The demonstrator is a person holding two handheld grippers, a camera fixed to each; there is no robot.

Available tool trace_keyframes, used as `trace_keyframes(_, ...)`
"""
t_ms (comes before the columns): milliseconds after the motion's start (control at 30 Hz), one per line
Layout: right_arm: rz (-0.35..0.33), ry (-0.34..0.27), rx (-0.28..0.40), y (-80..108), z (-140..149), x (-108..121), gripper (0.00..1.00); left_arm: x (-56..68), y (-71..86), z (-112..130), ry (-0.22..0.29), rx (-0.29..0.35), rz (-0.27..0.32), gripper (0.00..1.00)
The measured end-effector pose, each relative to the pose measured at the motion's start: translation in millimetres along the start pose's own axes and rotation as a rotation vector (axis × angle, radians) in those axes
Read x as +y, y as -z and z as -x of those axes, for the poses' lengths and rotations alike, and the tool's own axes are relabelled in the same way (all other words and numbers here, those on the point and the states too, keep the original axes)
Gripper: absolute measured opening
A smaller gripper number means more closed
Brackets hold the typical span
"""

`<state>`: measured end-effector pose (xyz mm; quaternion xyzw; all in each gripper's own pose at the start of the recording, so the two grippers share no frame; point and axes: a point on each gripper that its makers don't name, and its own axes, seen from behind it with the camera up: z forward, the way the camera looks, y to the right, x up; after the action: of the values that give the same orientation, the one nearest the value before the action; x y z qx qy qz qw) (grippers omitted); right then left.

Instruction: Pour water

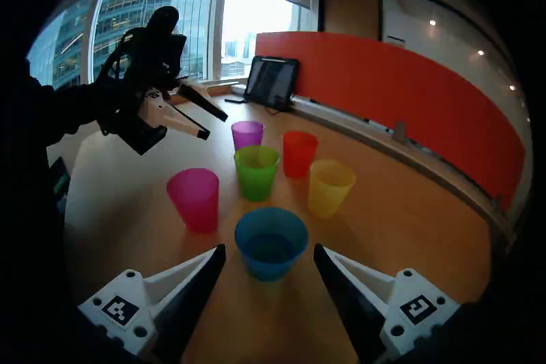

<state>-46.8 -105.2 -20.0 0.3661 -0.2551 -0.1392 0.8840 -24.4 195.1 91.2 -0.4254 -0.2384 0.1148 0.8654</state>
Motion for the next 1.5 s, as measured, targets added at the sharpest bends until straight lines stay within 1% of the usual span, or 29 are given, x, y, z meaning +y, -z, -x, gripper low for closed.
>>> trace_keyframes(200,-0.012,-0.012,-0.026,-10.1,8.0,1.1,1.00,0.2,-15.4,7.5,-0.013,-0.045,0.017,0.99)
trace_keyframes(567,-0.026,-0.014,-0.058,-26.1,16.8,3.8,1.00,7.6,-40.4,15.2,-0.049,-0.106,0.068,0.99)
trace_keyframes(767,-0.035,-0.020,-0.063,-33.2,17.7,3.5,1.00,13.1,-54.5,13.2,-0.069,-0.127,0.091,0.98)
trace_keyframes(1067,-0.041,-0.020,-0.067,-40.5,18.1,2.8,1.00,20.6,-76.6,8.9,-0.077,-0.140,0.123,0.98)
trace_keyframes(1167,-0.045,-0.020,-0.067,-41.4,17.7,1.7,1.00,25.2,-80.7,7.8,-0.079,-0.142,0.138,0.98)
trace_keyframes(1267,-0.044,-0.020,-0.066,-41.7,16.6,1.2,1.00,27.2,-83.9,6.7,-0.084,-0.142,0.144,0.98)
trace_keyframes(1367,-0.044,-0.021,-0.064,-41.7,15.3,1.0,1.00,25.9,-86.2,5.9,-0.091,-0.141,0.138,0.98)
trace_keyframes(1500,-0.043,-0.022,-0.063,-42.5,15.1,1.4,1.00,25.1,-88.8,7.0,-0.087,-0.144,0.133,0.99)
